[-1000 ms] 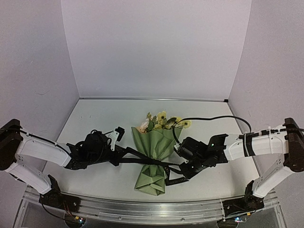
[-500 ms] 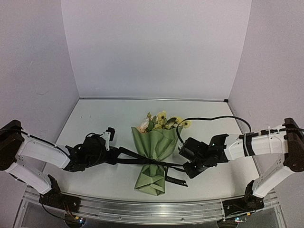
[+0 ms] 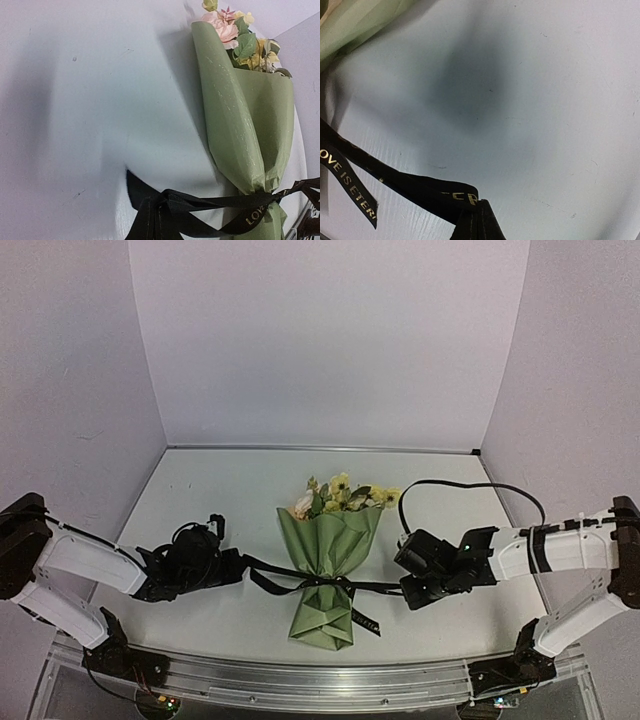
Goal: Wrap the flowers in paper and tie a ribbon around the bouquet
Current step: Tie the half-tied ribbon around the folded bouquet.
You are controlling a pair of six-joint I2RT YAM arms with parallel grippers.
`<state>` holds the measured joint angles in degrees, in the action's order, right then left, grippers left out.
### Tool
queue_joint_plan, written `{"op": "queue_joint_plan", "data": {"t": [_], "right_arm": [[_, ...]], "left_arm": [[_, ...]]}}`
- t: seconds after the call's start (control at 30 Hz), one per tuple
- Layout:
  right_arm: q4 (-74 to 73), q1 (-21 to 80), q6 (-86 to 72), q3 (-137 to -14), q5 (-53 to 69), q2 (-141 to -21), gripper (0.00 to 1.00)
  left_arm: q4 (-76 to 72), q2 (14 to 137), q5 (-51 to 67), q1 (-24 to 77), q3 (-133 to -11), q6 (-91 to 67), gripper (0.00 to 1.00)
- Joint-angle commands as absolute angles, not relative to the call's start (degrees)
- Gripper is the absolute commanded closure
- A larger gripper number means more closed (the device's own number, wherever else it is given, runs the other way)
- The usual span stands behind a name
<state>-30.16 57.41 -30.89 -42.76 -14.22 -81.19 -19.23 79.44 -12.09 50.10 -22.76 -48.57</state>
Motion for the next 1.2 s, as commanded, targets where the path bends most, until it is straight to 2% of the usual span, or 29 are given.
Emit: {"op": "queue_joint_plan", "data": {"t": [0.0, 0.7, 1.17], "right_arm": [[-37.6, 54.5, -34.5, -38.9, -20.6, -77.9, 1.0], [-38.7, 45.6, -41.8, -32.0, -20.1, -70.8, 1.0], [-38.4, 43.5, -43.5, -30.9, -18.6, -71.3, 1.0]], "left_arm": [[-12.9, 77.3, -18.6, 45.6, -21.6, -53.4, 1.0], [-12.0, 73.1, -12.8, 35.8, -17.8, -57.7, 1.0], [-14.0, 72.5, -9.7, 32.7, -16.1, -58.9, 1.0]]}}
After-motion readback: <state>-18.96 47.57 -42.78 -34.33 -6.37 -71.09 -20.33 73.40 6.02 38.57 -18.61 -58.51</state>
